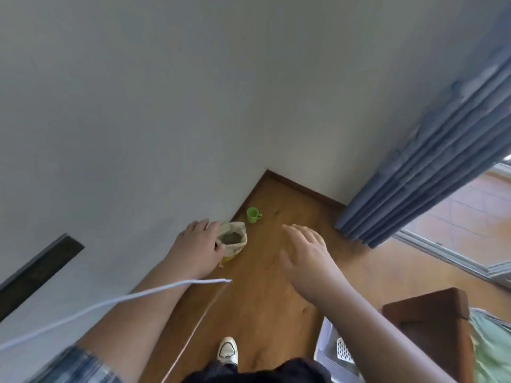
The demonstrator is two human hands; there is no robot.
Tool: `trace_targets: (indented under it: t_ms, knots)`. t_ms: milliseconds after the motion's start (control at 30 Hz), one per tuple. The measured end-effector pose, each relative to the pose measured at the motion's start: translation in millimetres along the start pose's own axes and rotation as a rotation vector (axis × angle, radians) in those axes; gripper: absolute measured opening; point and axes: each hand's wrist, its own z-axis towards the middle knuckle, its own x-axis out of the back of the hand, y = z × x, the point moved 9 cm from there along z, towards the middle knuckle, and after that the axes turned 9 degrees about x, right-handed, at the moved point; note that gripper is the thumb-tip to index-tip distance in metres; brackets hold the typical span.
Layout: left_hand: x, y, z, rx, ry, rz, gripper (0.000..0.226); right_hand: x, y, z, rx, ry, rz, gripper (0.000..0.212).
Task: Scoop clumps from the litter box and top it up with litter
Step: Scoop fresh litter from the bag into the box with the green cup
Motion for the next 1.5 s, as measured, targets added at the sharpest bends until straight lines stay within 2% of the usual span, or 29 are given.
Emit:
trace_targets:
  t_ms: [300,500,667,900,967,1067,1200,1300,1367,1500]
  knots:
    - [-31,2,145,0.087,-0.109,-0.022,0.052,-28,75,163,-0.040,-0.198,0.079,0.058]
    - [-92,6,252,0.290,-0.184,-0.080,0.048,-75,150,299,0.020,-0.373,0.095,0.057]
    - [-175,-1,332,0.413,-0.311,-0.173,0.044,-144,212,389,0.005,-0.502,0.075,0.057]
    - [-351,-48,428,0.527,-0.462,-0.328,0.046,-317,311,472,-0.102,-0.597,0.051,0.050]
    - [-417,-74,449,0.628,-0.502,-0.420,0.042,-376,338,486,-0.101,-0.608,0.037,0.044]
    - [-501,-118,469,0.851,-0.502,-0.565,0.041,-462,371,503,-0.114,-0.614,0.054,0.050]
    - [-594,-157,461,1.325,-0.437,-0.960,0.050,-557,407,530,-0.166,-0.558,0.073,0.059]
    - [-644,-170,473,1.383,-0.401,-1.158,0.053,-612,419,550,-0.167,-0.497,0.110,0.071]
    - [-667,-181,486,1.401,-0.379,-1.183,0.042,-637,423,560,-0.160,-0.465,0.105,0.069]
    - [-686,-197,499,1.484,-0.283,-1.211,0.010,-648,433,572,-0.158,-0.351,0.064,0.035]
